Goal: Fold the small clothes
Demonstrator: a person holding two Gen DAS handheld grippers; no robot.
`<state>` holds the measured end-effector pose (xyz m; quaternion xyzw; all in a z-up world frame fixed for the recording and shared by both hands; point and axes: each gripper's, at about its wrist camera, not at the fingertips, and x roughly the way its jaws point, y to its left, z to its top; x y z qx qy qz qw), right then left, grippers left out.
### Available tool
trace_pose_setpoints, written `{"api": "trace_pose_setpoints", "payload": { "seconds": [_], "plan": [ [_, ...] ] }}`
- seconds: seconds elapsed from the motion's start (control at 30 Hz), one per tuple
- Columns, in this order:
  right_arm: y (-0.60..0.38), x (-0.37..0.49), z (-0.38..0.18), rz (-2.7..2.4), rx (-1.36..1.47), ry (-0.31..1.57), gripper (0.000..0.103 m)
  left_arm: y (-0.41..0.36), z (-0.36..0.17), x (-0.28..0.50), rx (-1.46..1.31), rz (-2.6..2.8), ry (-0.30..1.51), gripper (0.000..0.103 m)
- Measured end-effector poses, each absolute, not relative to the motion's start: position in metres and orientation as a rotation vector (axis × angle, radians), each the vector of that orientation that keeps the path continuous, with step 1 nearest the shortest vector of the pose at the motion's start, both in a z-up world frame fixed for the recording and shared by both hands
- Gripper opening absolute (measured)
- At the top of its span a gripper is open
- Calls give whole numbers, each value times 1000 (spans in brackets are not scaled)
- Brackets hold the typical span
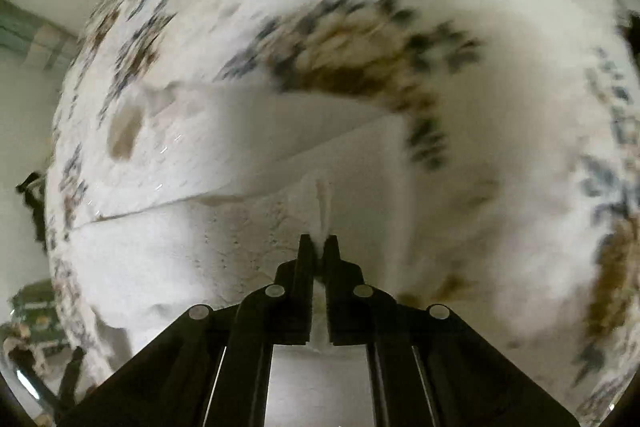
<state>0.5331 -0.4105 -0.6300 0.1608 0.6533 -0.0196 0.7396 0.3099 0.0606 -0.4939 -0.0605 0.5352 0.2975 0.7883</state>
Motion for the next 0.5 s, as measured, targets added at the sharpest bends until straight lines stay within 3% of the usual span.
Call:
{"api": "trace_pose_setpoints", "payload": {
  "seconds": [0.3,0.5],
  "plan": [
    [-433,525,-667,-94,327,1574,8,83,-512,365,-192,604,1153,88],
    [-462,506,-619,-89,514,1559,49,82,-491,374,-211,483,1110,88]
  ]
}}
